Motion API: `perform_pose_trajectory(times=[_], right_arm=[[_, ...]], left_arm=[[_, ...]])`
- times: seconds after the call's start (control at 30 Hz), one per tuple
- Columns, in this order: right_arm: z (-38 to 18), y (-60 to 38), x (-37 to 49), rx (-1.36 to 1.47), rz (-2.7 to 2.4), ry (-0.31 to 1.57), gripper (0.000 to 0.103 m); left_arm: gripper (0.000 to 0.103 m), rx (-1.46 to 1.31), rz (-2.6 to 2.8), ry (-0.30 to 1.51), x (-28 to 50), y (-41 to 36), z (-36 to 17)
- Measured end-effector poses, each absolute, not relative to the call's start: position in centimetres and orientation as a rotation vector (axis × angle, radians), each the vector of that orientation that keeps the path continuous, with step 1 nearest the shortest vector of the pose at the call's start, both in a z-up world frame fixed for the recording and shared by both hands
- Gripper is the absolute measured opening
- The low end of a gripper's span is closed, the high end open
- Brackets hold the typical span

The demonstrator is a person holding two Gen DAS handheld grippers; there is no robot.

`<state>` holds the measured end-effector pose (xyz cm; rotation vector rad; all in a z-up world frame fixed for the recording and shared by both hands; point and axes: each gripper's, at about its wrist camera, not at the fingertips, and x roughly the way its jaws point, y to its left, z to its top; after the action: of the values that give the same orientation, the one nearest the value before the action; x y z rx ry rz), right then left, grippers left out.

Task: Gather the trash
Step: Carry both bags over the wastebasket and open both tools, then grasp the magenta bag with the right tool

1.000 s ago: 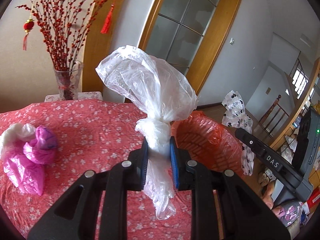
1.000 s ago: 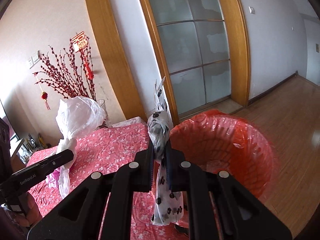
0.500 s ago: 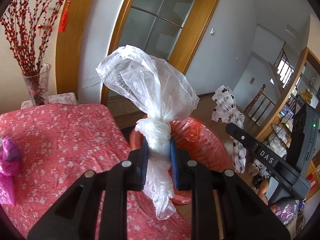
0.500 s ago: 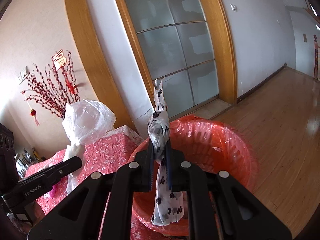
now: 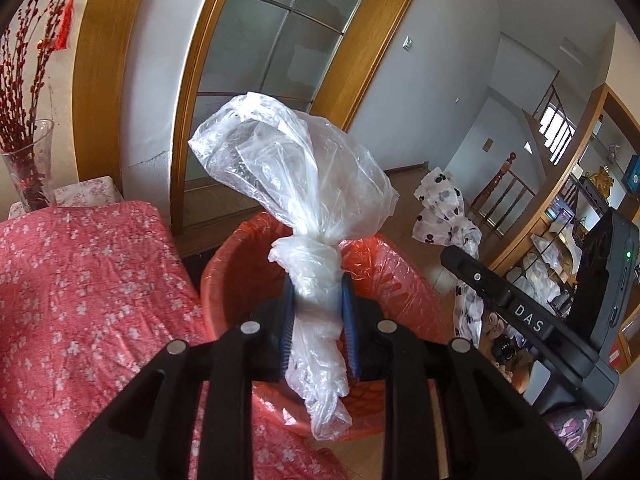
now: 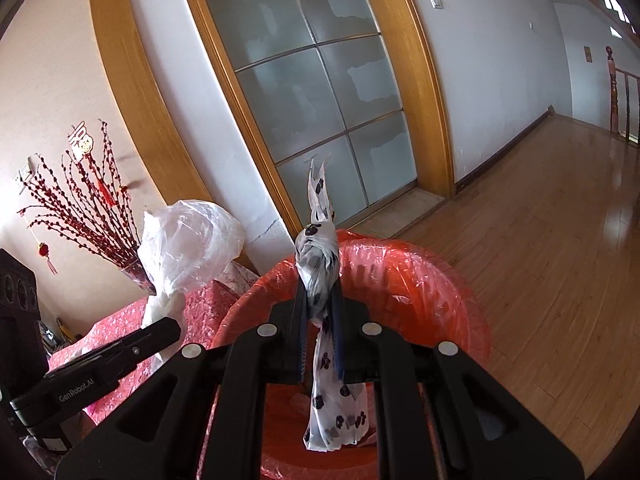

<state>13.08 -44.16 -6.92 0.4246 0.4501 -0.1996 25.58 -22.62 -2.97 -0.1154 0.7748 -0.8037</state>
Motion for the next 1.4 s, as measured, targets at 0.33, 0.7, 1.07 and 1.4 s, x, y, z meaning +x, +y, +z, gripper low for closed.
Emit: perform_pose_trajectory(times=[0.33,0.7,1.07,1.4], right_arm=[[-8.2,-45.1,13.3,0.448,-0.222,0.473,0.034],[-7.4,-43.5,12.5,0.377,-0.263,0.459,0.045],[-6.9,-33.8,14.7,0.239,-0.069,0.5,0.045],[-9.5,-16.7,19.5,0.122,0.26,0.626,0.045]], left_arm=[[0.039,-0.088,-0.792,0.814,26.1,-23.8,-4.9],[0.044,-0.093,-0.635,0.762,26.1,-17.6,-5.0],[0.047,-0.126,-0.378,0.674,26.0,-4.5,-2.8],[0.049,-0.159,-0.046,0.64,24.9,10.7,-2.8]])
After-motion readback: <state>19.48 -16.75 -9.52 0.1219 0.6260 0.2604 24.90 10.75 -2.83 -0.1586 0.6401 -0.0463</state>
